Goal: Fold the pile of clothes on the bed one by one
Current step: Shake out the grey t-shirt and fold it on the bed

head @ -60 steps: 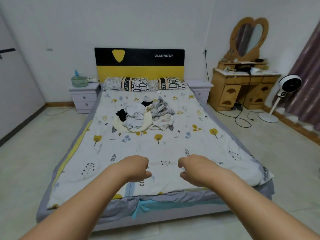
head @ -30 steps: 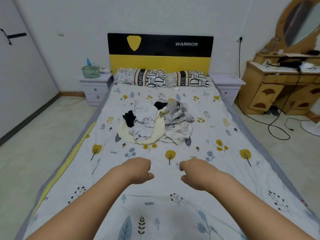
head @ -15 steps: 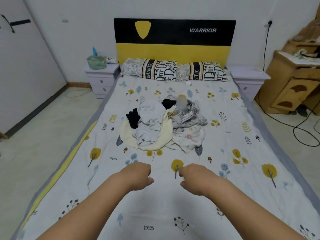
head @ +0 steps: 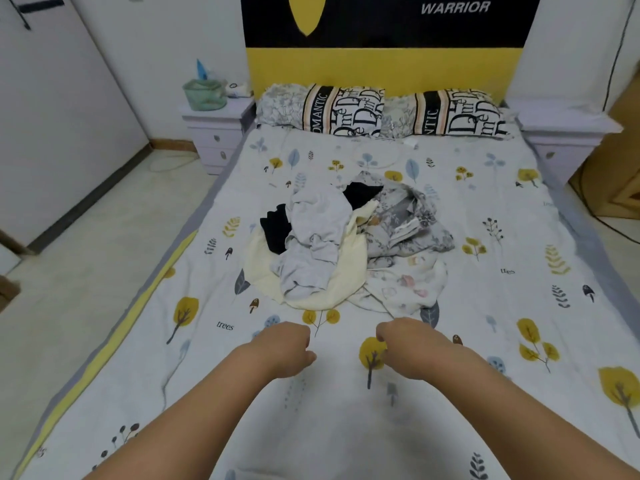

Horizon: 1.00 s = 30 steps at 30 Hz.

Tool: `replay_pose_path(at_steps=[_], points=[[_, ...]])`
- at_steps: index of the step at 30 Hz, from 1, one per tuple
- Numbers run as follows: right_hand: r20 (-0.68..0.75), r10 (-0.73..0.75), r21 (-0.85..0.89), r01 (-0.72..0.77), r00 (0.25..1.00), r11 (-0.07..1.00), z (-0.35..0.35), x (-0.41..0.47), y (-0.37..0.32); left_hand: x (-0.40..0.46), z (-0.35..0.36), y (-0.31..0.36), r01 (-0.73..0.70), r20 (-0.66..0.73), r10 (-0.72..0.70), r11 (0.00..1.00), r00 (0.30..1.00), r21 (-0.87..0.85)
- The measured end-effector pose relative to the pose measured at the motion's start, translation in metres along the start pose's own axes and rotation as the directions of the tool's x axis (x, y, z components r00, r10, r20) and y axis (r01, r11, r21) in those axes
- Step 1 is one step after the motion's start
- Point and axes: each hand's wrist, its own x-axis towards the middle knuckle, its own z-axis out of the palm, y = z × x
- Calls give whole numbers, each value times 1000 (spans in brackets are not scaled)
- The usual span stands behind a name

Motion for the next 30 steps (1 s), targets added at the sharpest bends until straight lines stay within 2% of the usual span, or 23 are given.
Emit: replay_pose_path(at_steps=[10, 14, 20, 22, 26, 30], points=[[-88, 2, 19, -1, 996, 1000, 8, 124, 10, 123, 4, -32, 32, -12, -33, 999, 999, -38], [-130, -3, 35, 7, 991, 999, 15, 181, 13, 177, 6, -49, 63, -64, -65, 997, 996, -38], [-219, -16, -98, -6, 976, 995, 31, 264, 8, 256, 19, -81, 104, -151, -109, 994, 983, -42], [-391, -74, -150, 16, 918, 989, 40, 296, 4, 280, 26, -89, 137, -204, -145, 989, 968, -55], [-501, -99, -122, 43, 860, 992, 42, 347, -8, 321, 35, -101, 191, -331, -195, 981, 923, -45], [-568, -102, -120, 40, 817, 992, 32, 388, -8, 351, 42, -114, 244, -374, -258, 966, 891, -84]])
